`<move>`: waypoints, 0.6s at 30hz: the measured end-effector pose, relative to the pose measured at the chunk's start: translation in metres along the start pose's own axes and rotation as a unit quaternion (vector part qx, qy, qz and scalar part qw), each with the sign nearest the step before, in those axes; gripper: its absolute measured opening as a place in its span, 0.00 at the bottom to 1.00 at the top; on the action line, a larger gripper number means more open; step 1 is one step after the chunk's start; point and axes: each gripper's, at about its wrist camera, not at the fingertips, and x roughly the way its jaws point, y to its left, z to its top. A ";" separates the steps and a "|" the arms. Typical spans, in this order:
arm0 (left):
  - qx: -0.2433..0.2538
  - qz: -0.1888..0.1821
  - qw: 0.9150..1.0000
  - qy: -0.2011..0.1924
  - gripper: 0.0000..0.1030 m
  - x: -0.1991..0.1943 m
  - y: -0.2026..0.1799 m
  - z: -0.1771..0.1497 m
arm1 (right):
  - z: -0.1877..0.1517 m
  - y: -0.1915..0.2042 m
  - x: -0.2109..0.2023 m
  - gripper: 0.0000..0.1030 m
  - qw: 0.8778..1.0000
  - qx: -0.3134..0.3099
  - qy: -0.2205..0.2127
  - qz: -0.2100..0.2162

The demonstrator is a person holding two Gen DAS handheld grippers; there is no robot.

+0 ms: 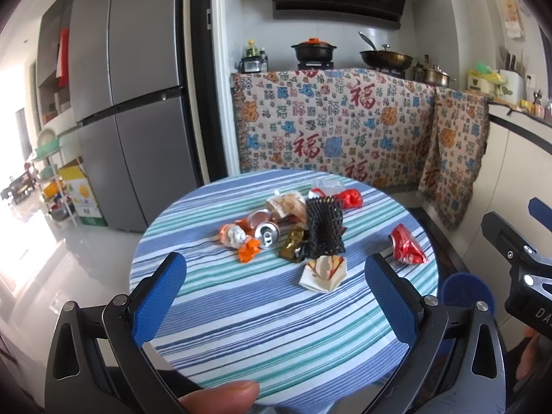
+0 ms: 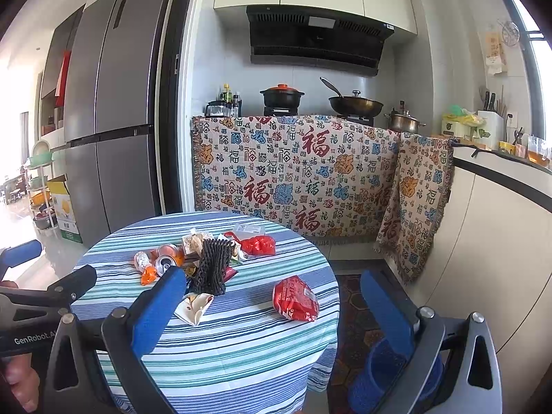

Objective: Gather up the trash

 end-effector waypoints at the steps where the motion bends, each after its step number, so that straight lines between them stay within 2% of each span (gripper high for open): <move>1: 0.000 0.000 1.000 0.000 1.00 0.000 0.000 0.000 | 0.000 0.000 0.000 1.00 1.000 0.000 0.000 0.000; 18: 0.000 0.000 1.000 0.000 1.00 0.000 0.000 -0.001 | -0.001 -0.001 0.001 1.00 1.000 0.000 0.001 -0.001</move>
